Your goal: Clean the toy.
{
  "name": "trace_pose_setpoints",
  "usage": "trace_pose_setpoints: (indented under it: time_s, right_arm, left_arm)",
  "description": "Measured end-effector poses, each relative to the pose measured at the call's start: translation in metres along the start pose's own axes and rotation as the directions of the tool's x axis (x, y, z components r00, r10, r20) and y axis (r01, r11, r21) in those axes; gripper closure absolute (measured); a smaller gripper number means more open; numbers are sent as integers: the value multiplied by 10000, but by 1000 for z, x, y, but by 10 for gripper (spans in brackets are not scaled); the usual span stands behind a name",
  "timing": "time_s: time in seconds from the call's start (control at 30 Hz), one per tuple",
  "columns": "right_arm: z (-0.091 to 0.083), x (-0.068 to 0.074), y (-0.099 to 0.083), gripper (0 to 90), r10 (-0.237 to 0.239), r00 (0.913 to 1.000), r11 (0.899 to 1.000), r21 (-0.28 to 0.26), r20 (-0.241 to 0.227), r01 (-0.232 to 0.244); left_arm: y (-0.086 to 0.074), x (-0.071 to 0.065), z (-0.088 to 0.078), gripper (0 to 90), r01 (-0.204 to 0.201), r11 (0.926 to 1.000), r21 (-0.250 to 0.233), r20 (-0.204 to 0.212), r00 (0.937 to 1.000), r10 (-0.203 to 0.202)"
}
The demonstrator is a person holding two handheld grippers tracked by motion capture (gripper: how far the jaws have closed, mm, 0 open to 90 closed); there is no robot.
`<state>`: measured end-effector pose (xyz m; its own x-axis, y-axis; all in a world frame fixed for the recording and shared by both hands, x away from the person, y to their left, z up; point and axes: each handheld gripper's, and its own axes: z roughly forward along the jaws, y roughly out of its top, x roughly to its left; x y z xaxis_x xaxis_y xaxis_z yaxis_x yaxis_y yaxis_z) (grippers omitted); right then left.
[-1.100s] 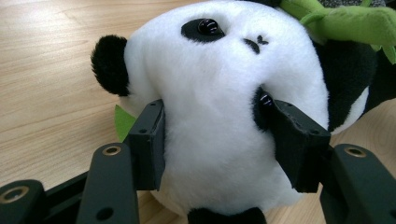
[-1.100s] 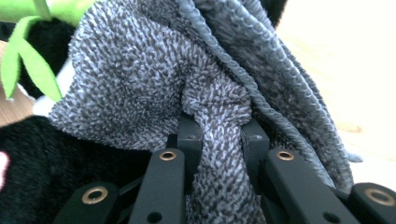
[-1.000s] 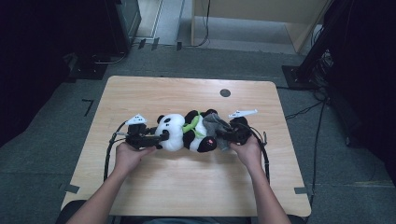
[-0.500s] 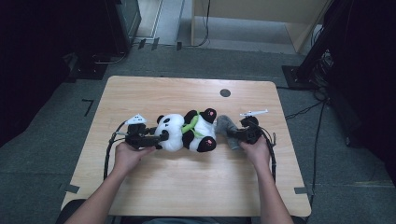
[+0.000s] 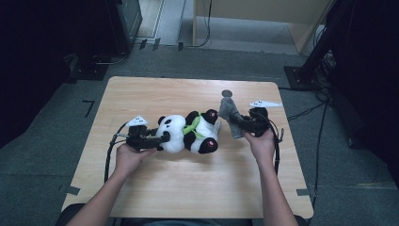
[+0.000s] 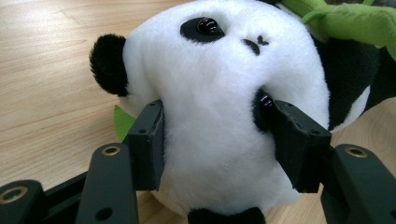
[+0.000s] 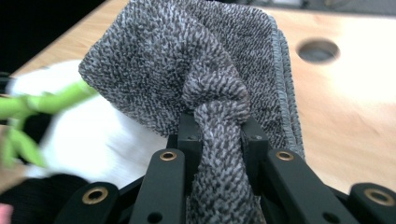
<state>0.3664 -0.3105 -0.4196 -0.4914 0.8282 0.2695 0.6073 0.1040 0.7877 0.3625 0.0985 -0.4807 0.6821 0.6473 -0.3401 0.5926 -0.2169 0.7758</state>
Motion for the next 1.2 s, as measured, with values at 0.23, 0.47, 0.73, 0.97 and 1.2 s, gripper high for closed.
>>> trace_pose_setpoints:
  time_s: [0.23, 0.47, 0.73, 0.97, 1.2]
  right_arm:
    - [11, 43, 17, 768, -1138, 9863, 9934, -278, -1190, 1113]
    - [46, 69, 9, 767, -1746, 9650, 9779, 796, -1959, 1931]
    - [54, 55, -4, 770, -1143, 9642, 9867, 854, -2394, 1382]
    - [52, 47, -7, 773, -1130, 9673, 9857, 965, -2270, 1378]
    - [50, 32, -14, 776, -666, 9706, 9899, 1068, -2313, 933]
  left_arm:
    - [0, -1, 0, 415, -65, 10000, -25, -50, 10000, 64]
    - [-1, -2, 0, 416, -169, 9999, -4, -101, 9998, 169]
    - [-1, -3, 0, 416, -300, 9995, -7, -106, 9995, 300]
    - [-1, -1, 0, 417, -241, 9997, -51, -45, 9997, 240]
    - [0, 0, 1, 417, -243, 9997, -42, -5, 9997, 243]
